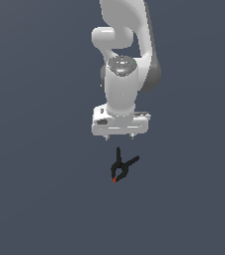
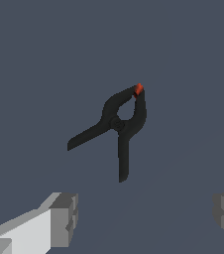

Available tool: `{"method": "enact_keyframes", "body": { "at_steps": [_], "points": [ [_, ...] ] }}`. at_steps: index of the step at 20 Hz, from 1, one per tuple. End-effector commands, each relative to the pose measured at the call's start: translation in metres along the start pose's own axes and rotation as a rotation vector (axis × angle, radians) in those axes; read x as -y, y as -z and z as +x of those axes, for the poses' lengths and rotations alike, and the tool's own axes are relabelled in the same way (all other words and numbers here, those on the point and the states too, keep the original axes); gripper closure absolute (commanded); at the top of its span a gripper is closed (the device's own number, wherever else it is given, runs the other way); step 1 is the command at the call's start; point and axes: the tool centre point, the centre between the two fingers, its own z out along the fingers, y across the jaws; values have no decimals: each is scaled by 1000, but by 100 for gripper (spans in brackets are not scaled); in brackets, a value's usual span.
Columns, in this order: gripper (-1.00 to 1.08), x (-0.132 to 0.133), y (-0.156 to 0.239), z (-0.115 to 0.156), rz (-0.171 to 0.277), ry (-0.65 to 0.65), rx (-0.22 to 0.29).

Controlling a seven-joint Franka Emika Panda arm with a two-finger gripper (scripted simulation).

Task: Pick up the object and move it to a goal position.

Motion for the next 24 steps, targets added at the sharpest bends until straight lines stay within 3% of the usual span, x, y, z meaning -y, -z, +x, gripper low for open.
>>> {"method": "enact_keyframes", "body": {
  "at_steps": [1, 24],
  "points": [
    [-92, 0, 0, 0, 0, 0, 0],
    [-92, 3, -19, 13, 8, -140, 10]
  ]
}}
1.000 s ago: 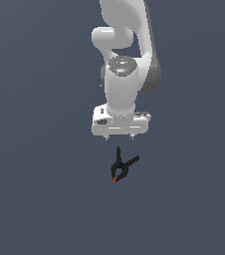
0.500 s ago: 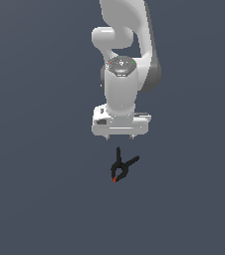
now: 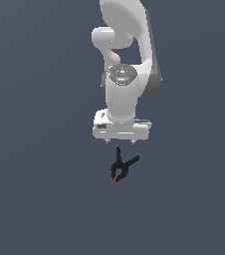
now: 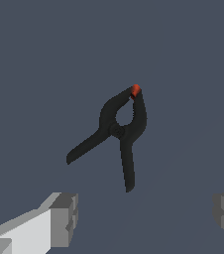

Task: Pick up the object and move it to a goal position.

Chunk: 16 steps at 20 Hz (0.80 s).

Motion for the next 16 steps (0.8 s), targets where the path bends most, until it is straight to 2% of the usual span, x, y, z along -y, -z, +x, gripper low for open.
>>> {"method": "enact_keyframes", "body": {
  "at_steps": [1, 16],
  "points": [
    [-92, 1, -8, 4, -1, -37, 3],
    [-92, 10, -77, 34, -25, -346, 14]
  ]
}}
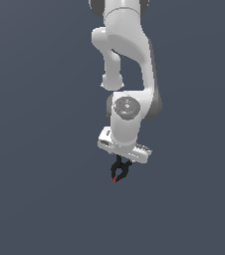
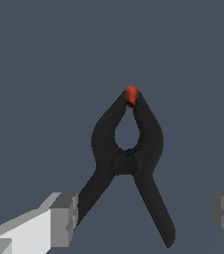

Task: Pick up the object and move it to a goal position.

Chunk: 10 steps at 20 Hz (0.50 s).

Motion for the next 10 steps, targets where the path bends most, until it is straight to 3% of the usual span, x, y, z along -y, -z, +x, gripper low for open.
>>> {"method": "enact_keyframes", "body": {
  "at_steps": [1, 10],
  "points": [
    [-92, 2, -9, 3, -4, -40, 0],
    [-92, 6, -24, 7, -11, -104, 0]
  ]
}}
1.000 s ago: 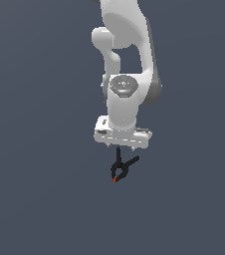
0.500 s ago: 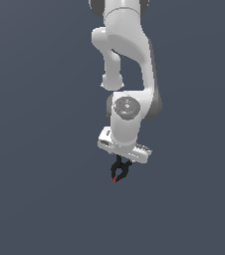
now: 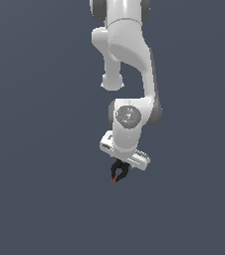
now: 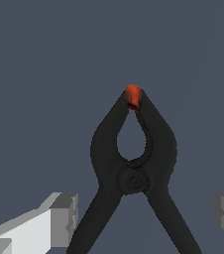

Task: Pick up the object and move it to a goal position.

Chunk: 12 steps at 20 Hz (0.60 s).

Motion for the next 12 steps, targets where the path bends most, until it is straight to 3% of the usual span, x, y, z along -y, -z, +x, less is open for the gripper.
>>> {"method": "enact_keyframes", "body": {
  "at_steps": [1, 12],
  "points": [
    [-92, 0, -1, 1, 0, -7, -1],
    [-92, 0, -36, -1, 0, -6, 0]
  ]
}}
